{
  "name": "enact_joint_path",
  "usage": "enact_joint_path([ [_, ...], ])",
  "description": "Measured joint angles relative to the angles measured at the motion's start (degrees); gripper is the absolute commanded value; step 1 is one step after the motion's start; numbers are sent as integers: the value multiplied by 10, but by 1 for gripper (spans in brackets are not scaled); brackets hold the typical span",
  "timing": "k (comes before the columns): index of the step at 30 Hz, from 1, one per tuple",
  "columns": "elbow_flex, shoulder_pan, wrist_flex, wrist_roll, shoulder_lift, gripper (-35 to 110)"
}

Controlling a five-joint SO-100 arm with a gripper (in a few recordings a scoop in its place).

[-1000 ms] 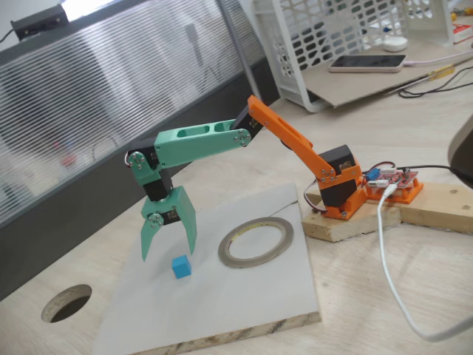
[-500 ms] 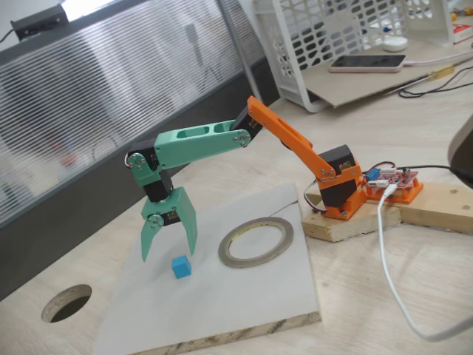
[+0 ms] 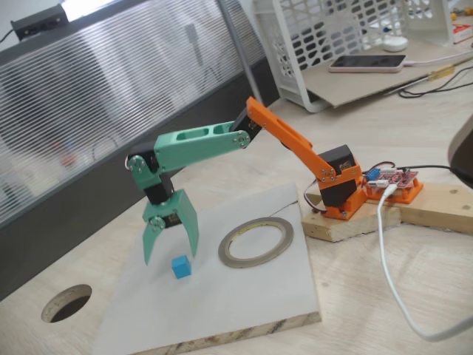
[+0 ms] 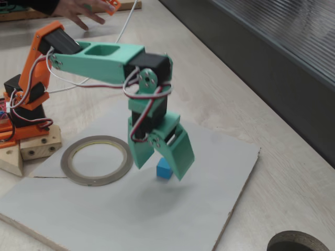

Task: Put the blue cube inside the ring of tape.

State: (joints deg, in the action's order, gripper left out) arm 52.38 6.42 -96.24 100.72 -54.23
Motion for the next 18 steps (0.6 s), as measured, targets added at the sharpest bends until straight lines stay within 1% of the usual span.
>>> enact_joint_path([
  [18,-1,0,-3,0,16,67],
])
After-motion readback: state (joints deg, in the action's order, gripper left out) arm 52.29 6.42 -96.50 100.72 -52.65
